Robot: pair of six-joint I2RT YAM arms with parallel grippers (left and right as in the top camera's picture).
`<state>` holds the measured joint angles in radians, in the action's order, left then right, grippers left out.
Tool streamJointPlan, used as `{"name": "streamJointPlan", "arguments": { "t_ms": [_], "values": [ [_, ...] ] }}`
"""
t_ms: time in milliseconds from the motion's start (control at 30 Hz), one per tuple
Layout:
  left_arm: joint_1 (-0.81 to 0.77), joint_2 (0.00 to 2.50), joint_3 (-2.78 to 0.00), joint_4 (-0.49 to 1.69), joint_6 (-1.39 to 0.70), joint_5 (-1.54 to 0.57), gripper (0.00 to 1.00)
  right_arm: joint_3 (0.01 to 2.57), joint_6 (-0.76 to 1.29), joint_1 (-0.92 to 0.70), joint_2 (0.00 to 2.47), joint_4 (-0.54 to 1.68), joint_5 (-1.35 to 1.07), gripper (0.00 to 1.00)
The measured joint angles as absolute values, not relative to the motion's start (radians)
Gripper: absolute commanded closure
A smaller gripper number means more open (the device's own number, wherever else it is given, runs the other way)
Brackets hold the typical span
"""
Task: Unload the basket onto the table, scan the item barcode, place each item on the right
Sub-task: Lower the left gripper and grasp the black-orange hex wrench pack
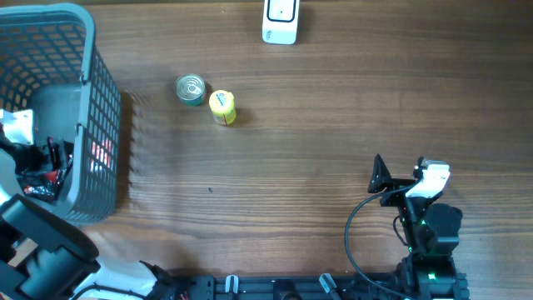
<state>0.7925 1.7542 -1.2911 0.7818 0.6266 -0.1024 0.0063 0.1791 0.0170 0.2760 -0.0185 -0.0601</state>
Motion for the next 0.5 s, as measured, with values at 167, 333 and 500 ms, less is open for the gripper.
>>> {"name": "streamJointPlan", "arguments": {
  "t_ms": [167, 333, 500],
  "values": [
    [0.795, 1.756, -1.291, 0.781, 0.632, -0.167, 0.01, 0.006, 0.179, 0.017, 0.276, -0.019, -0.06, 0.0],
    [0.813, 1.817, -1.291, 0.781, 0.643, -0.176, 0.0, 0.006, 0.179, 0.017, 0.276, -0.019, -0.06, 0.0],
    [0.818, 1.884, -1.291, 0.778, 0.693, -0.139, 0.0, 0.006, 0.179, 0.017, 0.276, -0.019, -0.06, 0.0]
  ]
}}
